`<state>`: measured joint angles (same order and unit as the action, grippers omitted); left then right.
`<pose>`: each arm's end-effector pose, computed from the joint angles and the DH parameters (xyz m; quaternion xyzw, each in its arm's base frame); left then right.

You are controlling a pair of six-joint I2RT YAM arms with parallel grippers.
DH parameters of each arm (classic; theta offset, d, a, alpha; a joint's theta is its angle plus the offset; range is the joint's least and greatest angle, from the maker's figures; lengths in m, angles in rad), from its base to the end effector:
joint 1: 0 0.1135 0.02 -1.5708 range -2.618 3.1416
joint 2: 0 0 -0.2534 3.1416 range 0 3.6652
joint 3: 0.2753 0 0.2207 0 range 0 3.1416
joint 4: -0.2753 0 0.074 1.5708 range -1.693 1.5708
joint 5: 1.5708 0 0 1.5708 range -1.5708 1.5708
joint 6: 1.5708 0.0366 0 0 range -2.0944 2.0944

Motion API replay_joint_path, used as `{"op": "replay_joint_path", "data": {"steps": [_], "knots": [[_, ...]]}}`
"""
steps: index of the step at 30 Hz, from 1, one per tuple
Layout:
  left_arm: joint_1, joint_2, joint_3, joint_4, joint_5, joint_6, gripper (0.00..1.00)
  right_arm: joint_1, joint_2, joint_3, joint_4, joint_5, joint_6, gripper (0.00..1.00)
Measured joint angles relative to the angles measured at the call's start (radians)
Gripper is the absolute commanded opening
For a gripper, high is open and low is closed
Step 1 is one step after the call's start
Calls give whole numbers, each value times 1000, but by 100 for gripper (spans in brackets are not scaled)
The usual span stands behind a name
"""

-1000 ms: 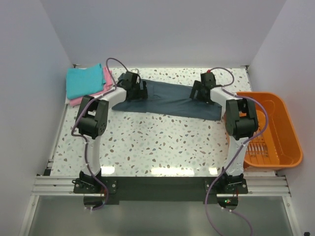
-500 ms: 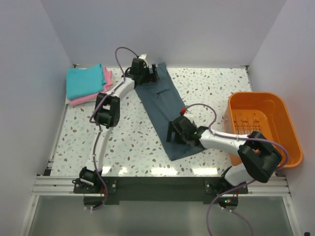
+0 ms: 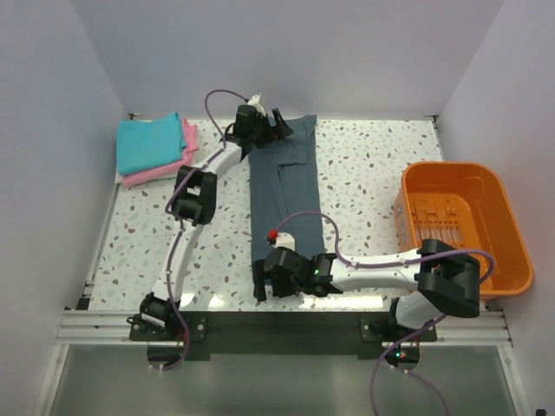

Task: Fold and stack the t-shirts
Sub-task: Fold the tshirt

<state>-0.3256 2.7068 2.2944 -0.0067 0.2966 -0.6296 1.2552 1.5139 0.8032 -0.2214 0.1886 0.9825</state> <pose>0.5348 -0.1918 0.1457 -0.0461 0.8321 -0.3576 0.4213 0.0907 0.2557 0.1851 -0.0992 0.9405 0.2421 0.2169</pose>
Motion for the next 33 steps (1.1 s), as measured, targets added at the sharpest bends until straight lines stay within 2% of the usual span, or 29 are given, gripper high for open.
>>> {"op": "replay_joint_path", "data": {"steps": [8,14,17,20,22,25,29,31,33], "knots": [[-2,4,-7,39,23,-32,100,63,-10,51,-13,-49,-84,99],[-31,-72,-51,-49,23,5,100,66,-191,51,-114,26,-89,99],[-67,-166,-68,-158,22,43,100,60,-305,56,-194,113,-77,99],[-101,-351,-153,-260,11,77,100,26,-388,54,-279,188,-54,99],[-119,-540,-288,-299,-21,101,100,-20,-432,41,-320,213,-39,99],[-135,-879,-582,-296,-90,119,100,-142,-489,0,-373,214,-31,99],[-172,-1338,-1051,-243,-196,106,100,-229,-483,-30,-457,220,-33,99],[-218,-1491,-1243,-250,-253,77,100,-239,-466,-30,-482,218,-34,99],[-274,-1580,-1400,-291,-304,40,100,-250,-451,-32,-495,211,-34,99]]}}
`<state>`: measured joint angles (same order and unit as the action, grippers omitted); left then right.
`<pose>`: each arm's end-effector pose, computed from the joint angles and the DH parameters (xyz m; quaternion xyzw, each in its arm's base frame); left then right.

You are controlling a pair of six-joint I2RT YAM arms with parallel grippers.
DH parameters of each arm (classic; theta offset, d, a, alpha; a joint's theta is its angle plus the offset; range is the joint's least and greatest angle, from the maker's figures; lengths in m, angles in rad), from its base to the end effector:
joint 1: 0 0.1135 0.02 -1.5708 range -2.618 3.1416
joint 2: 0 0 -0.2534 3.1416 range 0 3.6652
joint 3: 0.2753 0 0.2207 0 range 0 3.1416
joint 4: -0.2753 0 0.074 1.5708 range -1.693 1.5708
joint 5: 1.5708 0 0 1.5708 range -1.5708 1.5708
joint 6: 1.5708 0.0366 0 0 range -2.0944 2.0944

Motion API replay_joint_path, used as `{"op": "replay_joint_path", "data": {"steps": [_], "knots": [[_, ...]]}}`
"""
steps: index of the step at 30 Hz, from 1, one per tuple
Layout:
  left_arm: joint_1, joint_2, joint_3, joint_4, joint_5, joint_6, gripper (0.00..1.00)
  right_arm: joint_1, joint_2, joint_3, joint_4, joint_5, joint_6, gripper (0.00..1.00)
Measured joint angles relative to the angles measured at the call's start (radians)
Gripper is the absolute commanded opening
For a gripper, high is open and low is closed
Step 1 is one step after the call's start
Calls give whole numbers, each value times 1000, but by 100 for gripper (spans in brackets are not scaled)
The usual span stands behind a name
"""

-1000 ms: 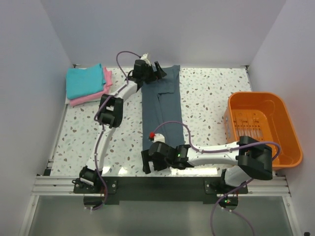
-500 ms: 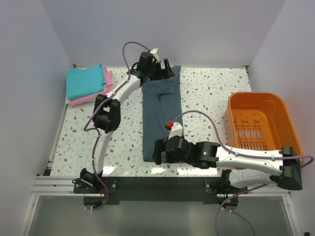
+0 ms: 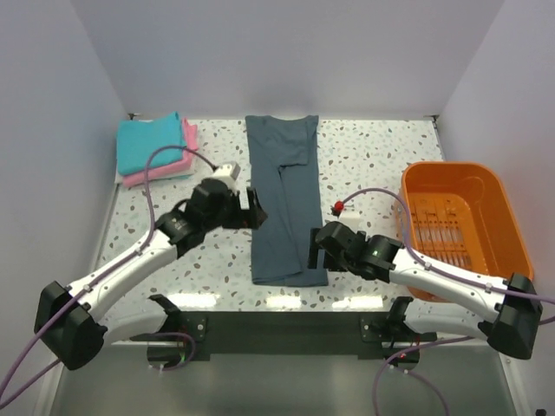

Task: Fold and stack the t-shirts
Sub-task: Fold the tshirt

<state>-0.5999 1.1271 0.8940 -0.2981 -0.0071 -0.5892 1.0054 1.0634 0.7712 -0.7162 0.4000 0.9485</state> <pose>0.1876 -0.1280 0.2956 0.0029 0.8679 -0.2757 0.4132 0.1058 0.1401 0.2401 0.0283 0.9428 0.1186 0.3104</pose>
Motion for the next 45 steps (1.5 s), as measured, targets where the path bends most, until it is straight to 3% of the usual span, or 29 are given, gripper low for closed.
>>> {"op": "replay_joint_path", "data": {"steps": [5,10,16,26,29,30,32,33,35,36,40,45], "knots": [[-163,-45,-221,-142,-59,-105,100,-39,47,-56,41,-66,-1,92],[-313,-20,-247,-189,-110,-178,99,-45,123,-104,113,-144,4,83],[-335,111,-234,-191,-151,-188,89,-45,147,-141,185,-189,21,73],[-354,201,-234,-139,-116,-185,78,-58,171,-175,234,-193,40,63],[-367,224,-234,-126,-108,-184,69,-64,196,-177,247,-195,40,58],[-371,232,-233,-126,-109,-182,60,-64,202,-177,251,-198,39,56],[-373,241,-230,-118,-109,-183,51,-69,210,-177,269,-205,39,50],[-374,248,-228,-119,-112,-180,40,-71,216,-177,275,-209,39,45],[-377,256,-224,-117,-114,-182,31,-72,222,-177,286,-211,39,40],[-378,258,-224,-119,-116,-179,23,-74,226,-177,292,-211,39,33],[-379,260,-222,-138,-139,-190,2,-77,232,-179,298,-212,43,27],[-379,246,-225,-148,-143,-206,0,-79,220,-193,302,-214,50,12]]}}
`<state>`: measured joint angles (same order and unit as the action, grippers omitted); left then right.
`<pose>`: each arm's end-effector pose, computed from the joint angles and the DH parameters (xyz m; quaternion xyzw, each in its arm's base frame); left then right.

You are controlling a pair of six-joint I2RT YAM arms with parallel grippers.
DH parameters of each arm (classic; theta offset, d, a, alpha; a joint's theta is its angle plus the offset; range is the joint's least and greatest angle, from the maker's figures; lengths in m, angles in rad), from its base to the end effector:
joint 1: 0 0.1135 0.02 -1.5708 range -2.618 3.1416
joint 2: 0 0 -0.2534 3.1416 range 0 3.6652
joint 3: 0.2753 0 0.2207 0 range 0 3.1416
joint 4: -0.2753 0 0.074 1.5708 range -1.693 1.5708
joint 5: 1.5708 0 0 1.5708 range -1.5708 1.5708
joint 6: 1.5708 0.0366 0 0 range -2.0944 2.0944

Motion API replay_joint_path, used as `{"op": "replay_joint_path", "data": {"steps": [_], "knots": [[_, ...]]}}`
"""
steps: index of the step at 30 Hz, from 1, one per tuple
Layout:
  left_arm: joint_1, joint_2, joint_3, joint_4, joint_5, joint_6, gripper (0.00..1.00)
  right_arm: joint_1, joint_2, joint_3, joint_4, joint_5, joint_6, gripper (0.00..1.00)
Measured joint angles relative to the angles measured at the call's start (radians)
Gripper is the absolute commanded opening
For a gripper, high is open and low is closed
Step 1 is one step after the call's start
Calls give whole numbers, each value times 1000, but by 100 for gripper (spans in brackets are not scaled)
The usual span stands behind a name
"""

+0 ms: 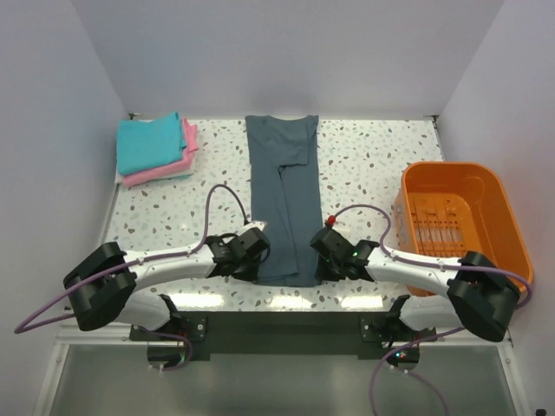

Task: Fold and stack the t-shirts
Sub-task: Fold the tshirt

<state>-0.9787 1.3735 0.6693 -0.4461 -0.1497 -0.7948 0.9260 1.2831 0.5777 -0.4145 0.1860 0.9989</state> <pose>0.1251 -0.1762 0.1696 0.0740 0.9726 -0.1151 0.1882 0.1236 0.1531 0.1655 0.0561 0.9691 0.1309 0.2015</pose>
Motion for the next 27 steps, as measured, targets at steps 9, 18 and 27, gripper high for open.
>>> {"op": "replay_joint_path", "data": {"steps": [9,18,27], "knots": [[0,-214,-141,12,30,-100,0,-3,-117,-104,40,-101,27,0],[0,-455,-337,77,152,-203,0,5,-249,-186,29,-239,34,0],[-5,-497,-262,39,118,-216,0,8,-293,-134,-67,-225,24,0]]}}
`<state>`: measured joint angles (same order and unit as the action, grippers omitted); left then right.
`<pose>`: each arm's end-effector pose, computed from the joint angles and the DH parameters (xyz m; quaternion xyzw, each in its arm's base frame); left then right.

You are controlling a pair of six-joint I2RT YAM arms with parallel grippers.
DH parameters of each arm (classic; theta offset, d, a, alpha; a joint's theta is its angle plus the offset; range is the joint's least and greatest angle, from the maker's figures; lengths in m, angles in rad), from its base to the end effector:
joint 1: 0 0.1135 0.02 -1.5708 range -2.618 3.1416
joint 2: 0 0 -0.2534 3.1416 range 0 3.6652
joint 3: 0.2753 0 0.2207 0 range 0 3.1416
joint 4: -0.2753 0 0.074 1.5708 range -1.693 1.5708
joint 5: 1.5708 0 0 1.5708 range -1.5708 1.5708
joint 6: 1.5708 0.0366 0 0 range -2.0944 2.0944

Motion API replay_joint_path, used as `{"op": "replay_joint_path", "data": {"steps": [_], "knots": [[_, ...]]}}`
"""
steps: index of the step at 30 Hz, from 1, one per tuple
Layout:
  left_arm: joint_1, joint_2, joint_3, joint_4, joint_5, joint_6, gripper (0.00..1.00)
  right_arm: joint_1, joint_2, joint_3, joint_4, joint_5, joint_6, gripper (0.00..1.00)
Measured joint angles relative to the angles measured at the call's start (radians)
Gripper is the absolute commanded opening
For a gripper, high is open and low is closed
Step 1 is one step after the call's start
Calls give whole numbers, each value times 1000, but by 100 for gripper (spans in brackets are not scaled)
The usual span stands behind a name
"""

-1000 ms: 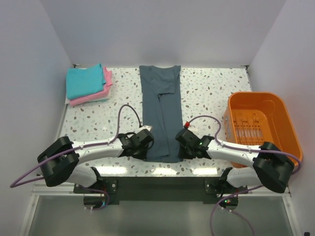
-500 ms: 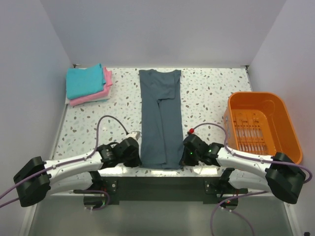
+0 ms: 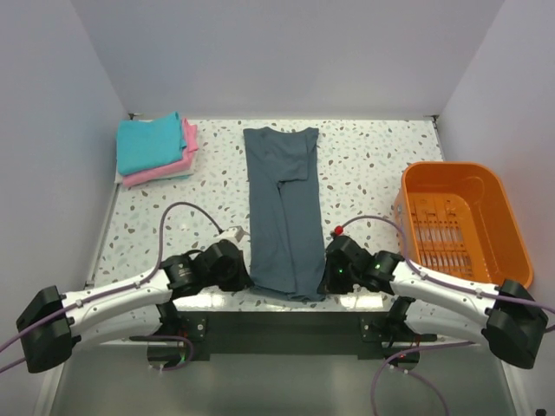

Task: Fold and stack the t-shirts
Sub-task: Fold the tshirt

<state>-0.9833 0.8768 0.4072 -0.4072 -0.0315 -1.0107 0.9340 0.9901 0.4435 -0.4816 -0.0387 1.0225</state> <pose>0.0814 -0.1202 0.1807 -0.0182 0.9401 -0.2775 0.1970 0.0885 0.1220 0.1715 0.0374 0.9625 0.2327 0.1342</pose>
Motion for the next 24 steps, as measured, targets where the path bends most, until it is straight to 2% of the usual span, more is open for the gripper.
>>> {"op": "replay_joint_path", "data": {"steps": [4,7,13,24], "knots": [[5,92,108,-23,-69,12,0,0,77,112,-36,56,-34,0],[50,140,173,-19,-105,44,0,-24,147,212,-48,109,-71,0],[207,270,249,50,-132,144,0,-121,264,360,-16,187,-155,0],[358,566,531,155,-183,300,0,-324,551,598,68,195,-285,0]]}}
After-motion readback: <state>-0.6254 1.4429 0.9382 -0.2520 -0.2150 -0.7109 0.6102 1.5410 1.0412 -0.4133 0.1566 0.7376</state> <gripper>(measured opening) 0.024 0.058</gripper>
